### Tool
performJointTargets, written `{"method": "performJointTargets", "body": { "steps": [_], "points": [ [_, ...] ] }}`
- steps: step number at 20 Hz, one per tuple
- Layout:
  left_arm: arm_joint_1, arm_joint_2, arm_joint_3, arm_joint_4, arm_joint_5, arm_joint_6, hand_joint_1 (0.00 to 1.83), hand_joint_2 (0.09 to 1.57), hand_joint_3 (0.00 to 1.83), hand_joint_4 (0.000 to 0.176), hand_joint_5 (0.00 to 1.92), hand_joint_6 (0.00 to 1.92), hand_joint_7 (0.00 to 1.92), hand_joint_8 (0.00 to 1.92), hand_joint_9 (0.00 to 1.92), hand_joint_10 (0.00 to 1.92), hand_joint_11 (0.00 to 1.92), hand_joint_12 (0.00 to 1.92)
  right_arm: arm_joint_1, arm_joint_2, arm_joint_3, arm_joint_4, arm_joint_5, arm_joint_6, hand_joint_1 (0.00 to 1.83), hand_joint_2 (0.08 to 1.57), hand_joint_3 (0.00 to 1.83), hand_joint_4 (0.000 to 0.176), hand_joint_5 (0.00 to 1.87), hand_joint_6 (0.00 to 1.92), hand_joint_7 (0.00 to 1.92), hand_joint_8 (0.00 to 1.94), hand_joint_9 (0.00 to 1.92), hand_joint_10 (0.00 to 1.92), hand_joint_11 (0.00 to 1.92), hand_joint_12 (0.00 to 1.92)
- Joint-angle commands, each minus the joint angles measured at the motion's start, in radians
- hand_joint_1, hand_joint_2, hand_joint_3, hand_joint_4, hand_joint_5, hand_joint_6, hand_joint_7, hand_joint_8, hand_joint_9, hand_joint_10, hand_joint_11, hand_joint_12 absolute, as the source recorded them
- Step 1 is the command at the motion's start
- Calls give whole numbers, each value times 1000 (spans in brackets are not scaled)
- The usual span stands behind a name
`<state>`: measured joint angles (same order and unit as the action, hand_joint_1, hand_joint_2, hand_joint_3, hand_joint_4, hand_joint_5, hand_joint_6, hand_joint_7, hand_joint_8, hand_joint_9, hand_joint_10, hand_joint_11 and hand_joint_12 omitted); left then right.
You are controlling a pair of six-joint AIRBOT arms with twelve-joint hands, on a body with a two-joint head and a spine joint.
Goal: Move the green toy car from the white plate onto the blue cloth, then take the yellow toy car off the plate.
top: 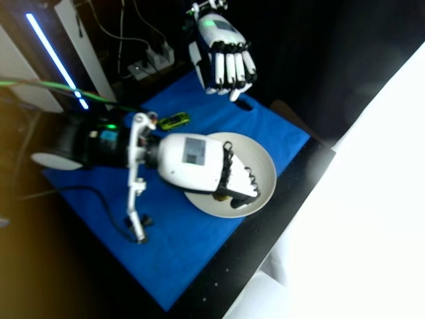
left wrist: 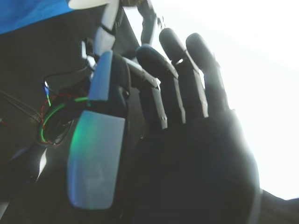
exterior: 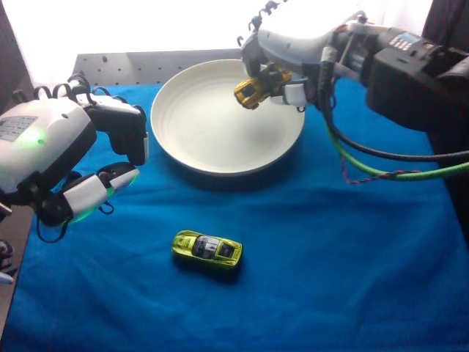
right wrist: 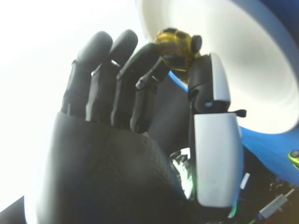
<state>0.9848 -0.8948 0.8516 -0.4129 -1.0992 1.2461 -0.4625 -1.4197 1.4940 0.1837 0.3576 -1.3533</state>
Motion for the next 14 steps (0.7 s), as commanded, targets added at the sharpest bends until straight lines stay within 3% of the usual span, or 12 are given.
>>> {"method": "performJointTargets", "body": {
  "steps": [1, 4, 5, 7, 8, 9, 10, 11, 12, 14],
  "points": [
    [-6, -1, 0, 25, -120, -3, 1117, 1281, 1, 0, 773, 1383, 593, 1489, 493, 901, 116, 1571, 19, 7, -10, -8, 149, -4, 1222, 1216, 0, 0, 849, 911, 770, 1585, 667, 1878, 705, 1919],
    [-5, 0, -1, 23, -120, -3, 1125, 1270, 0, 0, 791, 1348, 615, 1464, 535, 935, 193, 1604, 19, 73, -83, -11, 198, -4, 1228, 1211, 0, 0, 843, 920, 795, 1560, 701, 1835, 742, 1921],
    [-5, 0, -1, 23, -120, -3, 1124, 1271, 0, 0, 786, 1356, 611, 1469, 529, 934, 191, 1600, 19, 96, -111, -22, 213, -4, 1232, 1206, 0, 0, 845, 928, 806, 1536, 672, 1702, 648, 1921],
    [-3, 1, -2, 19, -120, -3, 1121, 1272, 0, 0, 782, 1355, 610, 1479, 526, 936, 180, 1588, 19, 149, -166, -42, 245, -4, 1235, 1205, 0, 0, 829, 936, 824, 1518, 720, 1664, 690, 1921],
    [0, 1, -3, 17, -120, -3, 1121, 1272, 0, 0, 783, 1349, 609, 1484, 533, 943, 206, 1602, 18, 171, -194, -56, 262, -4, 1235, 1192, 0, 0, 818, 1149, 840, 1338, 797, 1811, 847, 1921],
    [2, 4, -5, 15, -121, -3, 1123, 1268, 0, 0, 789, 1332, 619, 1480, 540, 973, 226, 1605, 13, 199, -230, -77, 279, -4, 1176, 1164, 0, 0, 877, 1118, 992, 1771, 1092, 1899, 1201, 1921],
    [6, 6, -8, 12, -125, -3, 1124, 1269, 0, 0, 792, 1333, 611, 1484, 527, 972, 214, 1596, 0, 228, -269, -94, 300, -4, 1166, 1154, 0, 0, 897, 1102, 1113, 1907, 1279, 1917, 1395, 1921],
    [10, 7, -9, 10, -128, -3, 1123, 1269, 0, 0, 790, 1330, 613, 1486, 530, 974, 215, 1597, -8, 246, -293, -104, 314, -4, 1158, 1163, 1, 0, 876, 1139, 995, 1758, 1072, 1920, 1175, 1921],
    [13, 9, -11, 7, -131, -3, 1126, 1264, 0, 0, 799, 1302, 625, 1484, 539, 978, 224, 1600, -19, 264, -317, -116, 329, -4, 1320, 1182, 2, 0, 765, 1146, 903, 1286, 851, 1599, 836, 1764],
    [23, 14, -16, 1, -139, -3, 1127, 1265, 0, 0, 804, 1294, 611, 1502, 526, 992, 209, 1623, -60, 314, -385, -145, 372, -4, 1372, 1143, 0, 0, 818, 1156, 995, 935, 864, 1353, 723, 1499]
  ]
}}
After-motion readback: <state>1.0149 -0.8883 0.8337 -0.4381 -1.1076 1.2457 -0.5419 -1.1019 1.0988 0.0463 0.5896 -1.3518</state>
